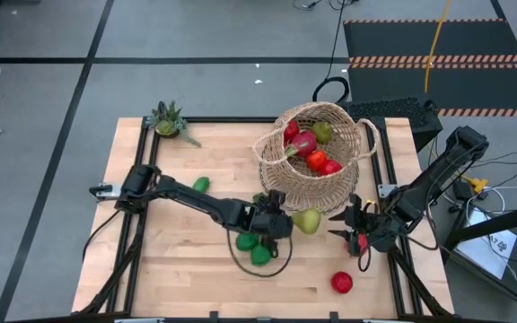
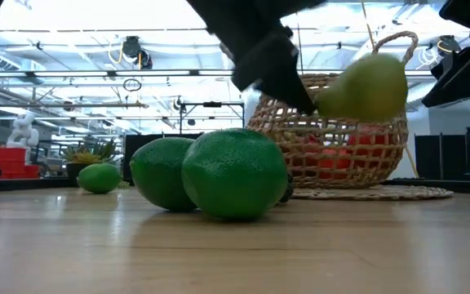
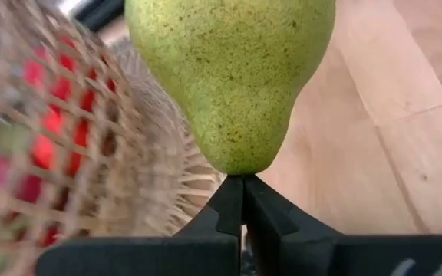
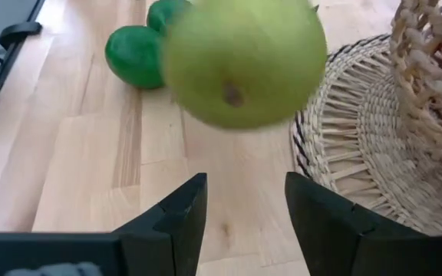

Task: Build produce basket
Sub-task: Put the green pear into the brown basket

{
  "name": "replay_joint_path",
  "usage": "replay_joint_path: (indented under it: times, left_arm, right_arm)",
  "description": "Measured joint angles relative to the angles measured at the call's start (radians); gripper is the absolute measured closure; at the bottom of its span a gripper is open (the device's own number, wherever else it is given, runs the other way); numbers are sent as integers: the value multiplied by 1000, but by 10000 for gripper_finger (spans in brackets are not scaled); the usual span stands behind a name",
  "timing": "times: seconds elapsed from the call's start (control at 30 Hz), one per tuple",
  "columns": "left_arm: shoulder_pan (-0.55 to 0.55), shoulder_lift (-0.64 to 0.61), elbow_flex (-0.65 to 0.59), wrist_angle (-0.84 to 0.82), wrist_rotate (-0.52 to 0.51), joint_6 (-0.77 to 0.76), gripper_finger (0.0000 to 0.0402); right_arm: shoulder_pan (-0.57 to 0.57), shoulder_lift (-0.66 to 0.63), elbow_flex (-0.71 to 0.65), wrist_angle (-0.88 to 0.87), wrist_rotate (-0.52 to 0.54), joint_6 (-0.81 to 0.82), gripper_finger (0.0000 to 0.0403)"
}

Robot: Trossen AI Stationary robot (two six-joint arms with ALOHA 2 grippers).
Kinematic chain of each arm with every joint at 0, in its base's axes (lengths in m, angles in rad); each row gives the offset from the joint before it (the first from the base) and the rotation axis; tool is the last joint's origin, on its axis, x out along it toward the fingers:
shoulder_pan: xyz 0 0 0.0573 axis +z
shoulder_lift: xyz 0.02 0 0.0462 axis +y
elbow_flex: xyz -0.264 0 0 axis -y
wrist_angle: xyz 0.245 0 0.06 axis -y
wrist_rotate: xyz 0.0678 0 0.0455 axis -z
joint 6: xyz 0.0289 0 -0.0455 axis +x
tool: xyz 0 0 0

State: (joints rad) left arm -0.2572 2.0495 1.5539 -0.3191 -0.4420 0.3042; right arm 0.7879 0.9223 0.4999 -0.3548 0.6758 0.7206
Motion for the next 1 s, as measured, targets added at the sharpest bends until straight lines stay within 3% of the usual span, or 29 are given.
replay_joint_path:
  times: [0.23,0.5,1.0]
  left_arm:
    - [-47,-48,0,-19,-78,235,395]
    - [-51,-55,1,-13,-84,533,394]
    - [-57,-55,1,-9,-85,823,398]
  right_arm:
    - [0,52,0,48,-22,-4,232]
    - [0,78,0,69,-23,-7,232]
    - [0,79,0,102,-23,-53,232]
